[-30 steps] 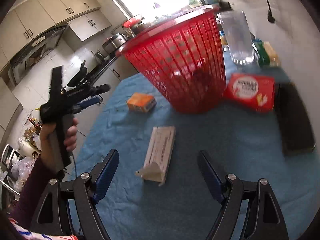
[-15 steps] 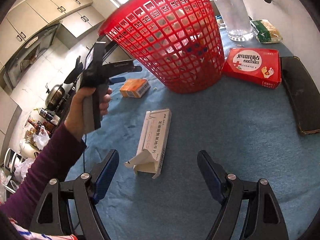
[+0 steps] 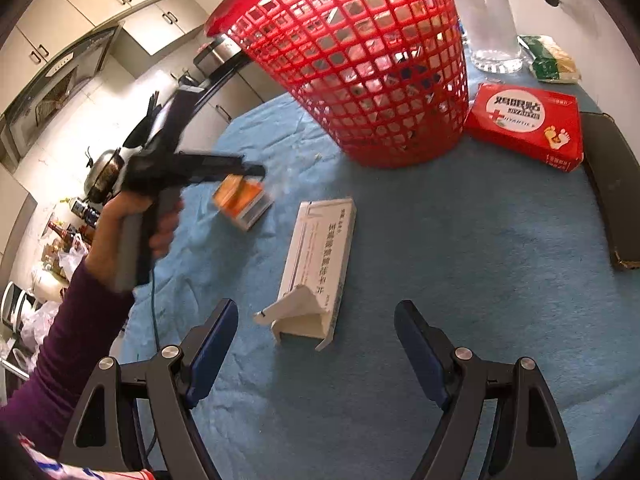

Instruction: Collect trash

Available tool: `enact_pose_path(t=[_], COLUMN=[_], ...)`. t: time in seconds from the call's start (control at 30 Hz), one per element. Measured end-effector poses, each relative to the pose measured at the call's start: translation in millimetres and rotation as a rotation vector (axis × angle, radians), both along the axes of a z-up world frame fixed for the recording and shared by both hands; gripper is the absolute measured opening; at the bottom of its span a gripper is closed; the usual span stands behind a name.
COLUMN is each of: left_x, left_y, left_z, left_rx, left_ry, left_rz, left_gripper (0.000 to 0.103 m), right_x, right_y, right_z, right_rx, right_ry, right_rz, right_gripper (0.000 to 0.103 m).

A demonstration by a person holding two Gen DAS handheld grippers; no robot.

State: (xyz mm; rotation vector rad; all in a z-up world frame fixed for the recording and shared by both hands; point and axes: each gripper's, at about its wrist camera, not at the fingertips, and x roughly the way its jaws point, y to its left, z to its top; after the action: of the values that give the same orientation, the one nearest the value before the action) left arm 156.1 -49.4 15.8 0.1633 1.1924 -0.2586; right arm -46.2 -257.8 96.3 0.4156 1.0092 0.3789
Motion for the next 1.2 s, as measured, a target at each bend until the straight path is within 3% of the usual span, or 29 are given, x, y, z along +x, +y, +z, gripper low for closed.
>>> enact_pose_path(t=[0.1,0.2,0.23,0.3,0.4,0.5,0.63,0.87,1.03,1.2], left_x=[-41,-81,-95,-115,-145,-162,-172,-167,-149,-137], left_y=[7,17,24,36,62,78,76,50,38,19], left_z=[0,7,13,23,40,47,38,25,14,7], left_rx=[0.010,-0.066,-0.094,-0.114,-0.180,-0.252,-0.290,-0.221,-0.249,-0.204], left_ry=[0.003,0.001,-0.020,-0.071,-0.150,-0.166,-0.129,-0.127,-0.082,-0.075], left_rz=[-0.050,-0.112,-0.112,-0.084,-0.009,0.054,0.083,0.130,0.170,0.185], left_gripper=[0.050,0.053,0.059,0.069,0.075,0.084,0.084,0.084,0.084,0.084], right_x=[1,2,4,7,6,-1,-6,-16,-31,-33], right_y=[2,5,6,9,9,-2,-21,-25,-7,-3], right_z=[-3,-5,-6,-1,18,45,55,27,21,22], right_rx=[0.000,-0.008,-0.016,-0.074,-0.212,-0.350,-0.446,-0.280,-0.258,-0.237], right_ry=[0.016,0.037,0.045,0.058,0.025,-0.026,-0.015,0.066,0.047,0.024], right_rz=[0.009,0.018,0.025,0.043,0.074,0.083,0.077,0.052,0.080,0.073], right_gripper=[0.085,0.085,0.085,0.085,0.085,0.088,0.090,0.090,0.090,0.090])
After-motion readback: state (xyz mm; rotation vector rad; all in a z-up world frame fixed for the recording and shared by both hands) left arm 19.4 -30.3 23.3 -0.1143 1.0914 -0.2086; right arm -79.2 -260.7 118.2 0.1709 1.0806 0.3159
